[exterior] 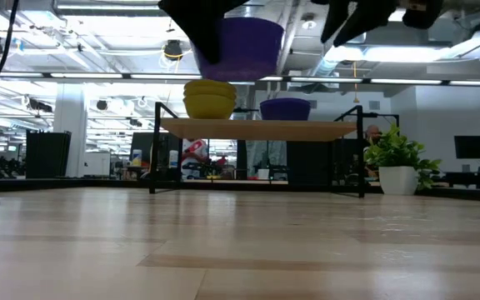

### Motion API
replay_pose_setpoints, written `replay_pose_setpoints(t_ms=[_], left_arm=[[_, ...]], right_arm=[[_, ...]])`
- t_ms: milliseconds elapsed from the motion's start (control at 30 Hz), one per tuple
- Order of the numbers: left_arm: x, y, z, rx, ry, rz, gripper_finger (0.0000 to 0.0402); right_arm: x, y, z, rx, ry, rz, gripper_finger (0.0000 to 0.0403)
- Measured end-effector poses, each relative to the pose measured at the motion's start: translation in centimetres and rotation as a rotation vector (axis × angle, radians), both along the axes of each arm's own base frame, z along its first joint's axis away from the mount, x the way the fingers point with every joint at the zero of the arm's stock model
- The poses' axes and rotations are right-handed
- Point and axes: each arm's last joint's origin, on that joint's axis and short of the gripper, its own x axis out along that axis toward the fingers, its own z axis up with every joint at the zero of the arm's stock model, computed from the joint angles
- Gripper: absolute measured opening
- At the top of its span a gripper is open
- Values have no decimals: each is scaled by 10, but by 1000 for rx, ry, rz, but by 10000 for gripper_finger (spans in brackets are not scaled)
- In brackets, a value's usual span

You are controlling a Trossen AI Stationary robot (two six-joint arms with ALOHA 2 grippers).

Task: Pick & Place Mini bowls
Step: Stack the blue bowl on top of the blue bowl on the shelf

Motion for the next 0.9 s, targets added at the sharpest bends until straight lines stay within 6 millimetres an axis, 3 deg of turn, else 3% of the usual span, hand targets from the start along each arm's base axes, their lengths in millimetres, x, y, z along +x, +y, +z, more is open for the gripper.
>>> replay_pose_setpoints(t_ms=[367, 900], left_arm=[[1, 0, 0, -16, 1, -5, 4], [4, 4, -1, -13, -7, -15, 4]], right_arm=[[26, 18, -14, -158, -58, 107, 102], [31, 33, -13, -227, -119, 211, 102]])
